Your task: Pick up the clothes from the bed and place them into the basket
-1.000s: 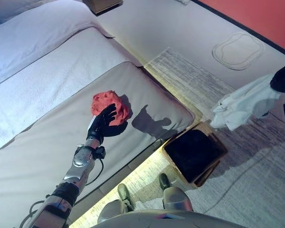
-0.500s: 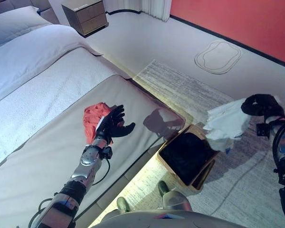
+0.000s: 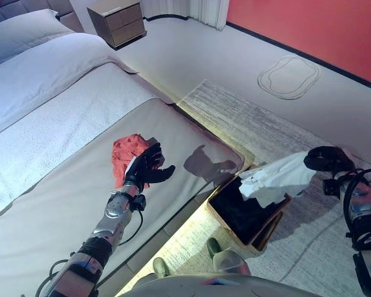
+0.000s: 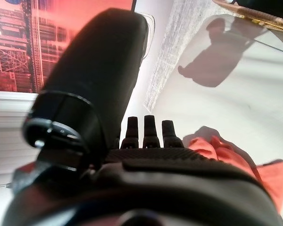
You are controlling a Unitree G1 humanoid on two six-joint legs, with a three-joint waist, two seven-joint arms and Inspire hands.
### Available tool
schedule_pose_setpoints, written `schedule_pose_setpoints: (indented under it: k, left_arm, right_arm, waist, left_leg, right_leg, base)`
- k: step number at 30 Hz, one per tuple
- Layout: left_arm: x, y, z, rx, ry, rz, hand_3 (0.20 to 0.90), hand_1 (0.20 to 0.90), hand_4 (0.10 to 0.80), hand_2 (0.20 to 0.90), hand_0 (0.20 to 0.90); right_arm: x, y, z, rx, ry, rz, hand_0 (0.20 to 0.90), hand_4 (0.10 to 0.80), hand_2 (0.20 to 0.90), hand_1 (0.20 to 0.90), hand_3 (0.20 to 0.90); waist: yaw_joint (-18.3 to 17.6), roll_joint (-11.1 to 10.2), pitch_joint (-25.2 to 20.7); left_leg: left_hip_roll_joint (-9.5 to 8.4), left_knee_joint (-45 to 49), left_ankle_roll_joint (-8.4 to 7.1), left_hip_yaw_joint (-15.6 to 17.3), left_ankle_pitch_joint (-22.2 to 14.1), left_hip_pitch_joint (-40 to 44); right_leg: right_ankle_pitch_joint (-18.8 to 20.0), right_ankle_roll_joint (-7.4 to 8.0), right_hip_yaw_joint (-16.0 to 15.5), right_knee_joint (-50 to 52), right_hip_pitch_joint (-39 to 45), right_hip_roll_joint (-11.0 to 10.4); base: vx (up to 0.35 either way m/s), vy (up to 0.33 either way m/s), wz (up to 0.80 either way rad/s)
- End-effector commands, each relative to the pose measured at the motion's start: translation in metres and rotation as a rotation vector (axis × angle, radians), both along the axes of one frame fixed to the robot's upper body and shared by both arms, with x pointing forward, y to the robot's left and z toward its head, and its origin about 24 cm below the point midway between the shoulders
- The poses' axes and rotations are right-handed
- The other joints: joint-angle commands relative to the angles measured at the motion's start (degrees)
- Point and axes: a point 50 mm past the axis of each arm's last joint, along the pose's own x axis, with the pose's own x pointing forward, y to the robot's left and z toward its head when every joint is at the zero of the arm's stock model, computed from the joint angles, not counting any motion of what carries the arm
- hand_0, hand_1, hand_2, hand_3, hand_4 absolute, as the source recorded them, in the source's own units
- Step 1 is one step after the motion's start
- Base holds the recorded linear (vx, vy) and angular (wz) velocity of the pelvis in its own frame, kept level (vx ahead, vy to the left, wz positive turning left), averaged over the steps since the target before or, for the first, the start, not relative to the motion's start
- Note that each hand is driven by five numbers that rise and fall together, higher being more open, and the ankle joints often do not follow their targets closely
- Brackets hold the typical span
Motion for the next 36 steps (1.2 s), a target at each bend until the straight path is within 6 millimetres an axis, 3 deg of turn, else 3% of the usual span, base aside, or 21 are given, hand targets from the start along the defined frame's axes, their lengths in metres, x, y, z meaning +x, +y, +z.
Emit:
schedule_pose_setpoints:
  k: [1, 9, 20, 24, 27, 31, 36]
  left_arm:
    - [0.018, -0.001, 0.025, 0.011, -0.16, -0.014, 0.9, 0.9, 0.8, 0.9, 0.9]
    - [0.015, 0.004, 0.021, 0.023, -0.149, -0.012, 0.9, 0.9, 0.8, 0.9, 0.9]
    - [0.011, 0.011, 0.019, 0.025, -0.134, 0.036, 0.9, 0.9, 0.8, 0.9, 0.9]
    - [0.009, 0.015, 0.017, 0.02, -0.131, 0.069, 0.9, 0.9, 0.8, 0.9, 0.9]
    - [0.008, 0.016, 0.016, 0.021, -0.127, 0.076, 0.9, 0.9, 0.8, 0.9, 0.9]
    - [0.002, 0.019, 0.013, 0.061, -0.113, 0.07, 0.9, 0.9, 0.8, 0.9, 0.9]
    - [-0.006, 0.031, 0.01, 0.067, -0.085, 0.089, 0.9, 0.9, 0.8, 0.9, 0.9]
  right_arm:
    - [0.017, -0.008, 0.034, -0.094, -0.11, 0.011, 0.9, 0.8, 0.9, 0.9, 0.9]
    - [0.016, -0.004, 0.035, -0.114, -0.123, 0.07, 0.9, 0.8, 0.9, 0.9, 0.9]
    - [0.035, 0.004, 0.063, -0.093, -0.191, 0.113, 0.9, 0.8, 0.9, 0.9, 0.9]
    - [0.055, 0.021, 0.083, -0.176, -0.227, 0.166, 0.9, 0.8, 0.9, 0.9, 0.9]
    - [0.063, 0.027, 0.088, -0.188, -0.225, 0.184, 0.9, 0.8, 0.9, 0.9, 0.9]
    - [0.079, 0.047, 0.096, -0.301, -0.189, 0.248, 0.9, 0.8, 0.9, 0.9, 0.9]
    - [0.101, 0.069, 0.12, -0.352, -0.24, 0.282, 0.9, 0.8, 0.9, 0.9, 0.9]
  waist:
    - [1.9, -1.52, -5.55]
    - [2.17, -1.68, -5.31]
    - [4.75, -2.53, -4.35]
    - [7.11, -2.64, -3.99]
    - [8.13, -2.74, -3.81]
    - [11.33, -2.87, -3.16]
    - [14.77, -2.22, -1.53]
  left_leg:
    - [0.69, 6.47, -0.22, -1.94, -12.05, 1.16]
    - [0.66, 5.75, -0.24, -2.42, -11.7, 1.51]
    - [0.3, 5.63, -0.35, -5.7, -11.14, 0.67]
    - [-0.17, 5.67, -0.41, -8.24, -10.66, 0.11]
    - [-0.35, 6.02, -0.48, -9.19, -10.56, -0.18]
    - [-0.68, 6.63, -0.5, -11.51, -9.96, -1.2]
    - [-1.22, 8.62, -0.5, -14.35, -9.83, -3.11]
  right_leg:
    - [-0.57, 0.16, 0.45, 5.22, -7.06, 1.93]
    - [-0.61, 0.22, 0.05, 5.3, -6.89, 1.8]
    - [-1.5, -0.19, -2.5, 5.76, -5.95, 1.12]
    - [-2.38, -0.61, -4.63, 6.32, -5.06, 0.67]
    - [-2.83, -0.77, -5.82, 6.67, -4.58, 0.36]
    - [-4.27, -1.32, -8.92, 8.11, -3.74, -0.2]
    - [-6.28, -2.02, -12.74, 11.01, -3.86, -1.22]
  base:
    - [0.0, -0.004, 0.08]
    - [0.002, -0.001, 0.02]
    - [0.004, -0.014, 0.06]
    - [0.041, -0.02, 0.23]
    - [0.059, -0.024, 0.21]
    - [0.084, -0.041, 0.27]
    - [0.099, -0.026, 0.35]
